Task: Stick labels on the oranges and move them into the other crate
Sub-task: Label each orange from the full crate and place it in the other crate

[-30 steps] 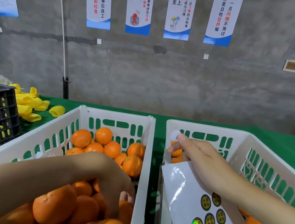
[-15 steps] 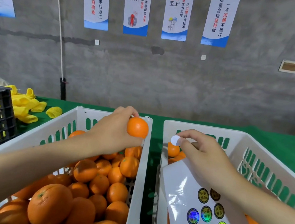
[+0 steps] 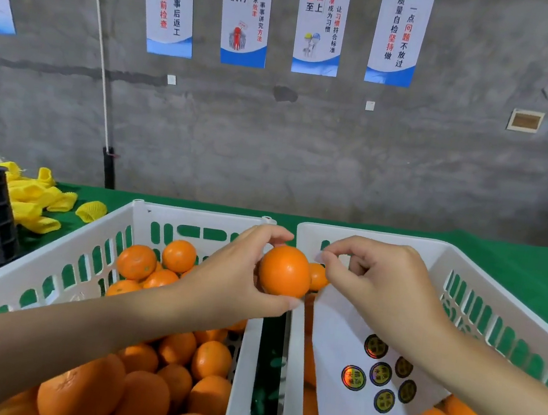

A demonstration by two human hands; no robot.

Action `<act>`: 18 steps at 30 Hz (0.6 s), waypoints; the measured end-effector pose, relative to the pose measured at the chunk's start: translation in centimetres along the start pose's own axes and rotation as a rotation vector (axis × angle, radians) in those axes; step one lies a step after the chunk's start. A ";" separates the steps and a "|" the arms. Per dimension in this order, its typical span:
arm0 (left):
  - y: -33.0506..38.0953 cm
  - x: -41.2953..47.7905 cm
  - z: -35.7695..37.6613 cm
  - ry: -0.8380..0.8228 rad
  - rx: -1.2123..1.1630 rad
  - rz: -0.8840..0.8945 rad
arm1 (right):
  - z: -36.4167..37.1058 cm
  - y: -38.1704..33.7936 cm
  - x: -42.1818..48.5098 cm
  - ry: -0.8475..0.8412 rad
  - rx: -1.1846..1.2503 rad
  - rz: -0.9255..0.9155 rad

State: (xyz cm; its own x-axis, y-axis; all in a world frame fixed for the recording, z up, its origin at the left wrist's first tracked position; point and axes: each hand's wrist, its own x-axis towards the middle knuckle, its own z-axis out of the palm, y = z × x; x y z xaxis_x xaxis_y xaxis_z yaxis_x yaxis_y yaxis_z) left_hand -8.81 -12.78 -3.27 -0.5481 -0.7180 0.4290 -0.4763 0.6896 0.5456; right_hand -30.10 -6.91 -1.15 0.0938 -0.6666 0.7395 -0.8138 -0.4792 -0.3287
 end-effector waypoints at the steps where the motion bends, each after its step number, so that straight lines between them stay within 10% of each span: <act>1: 0.0 0.0 0.1 -0.004 0.054 0.018 | 0.0 -0.2 -0.1 -0.001 -0.026 -0.017; 18: 0.1 0.4 0.1 -0.009 0.143 0.076 | -0.2 -1.4 -0.7 -0.196 0.009 -0.075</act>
State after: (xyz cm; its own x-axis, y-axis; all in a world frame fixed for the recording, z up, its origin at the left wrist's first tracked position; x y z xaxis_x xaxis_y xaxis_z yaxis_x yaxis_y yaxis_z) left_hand -9.13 -12.99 -3.12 -0.5922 -0.6631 0.4578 -0.5259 0.7485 0.4040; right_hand -29.18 -5.69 -1.08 0.2648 -0.7265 0.6340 -0.7954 -0.5363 -0.2823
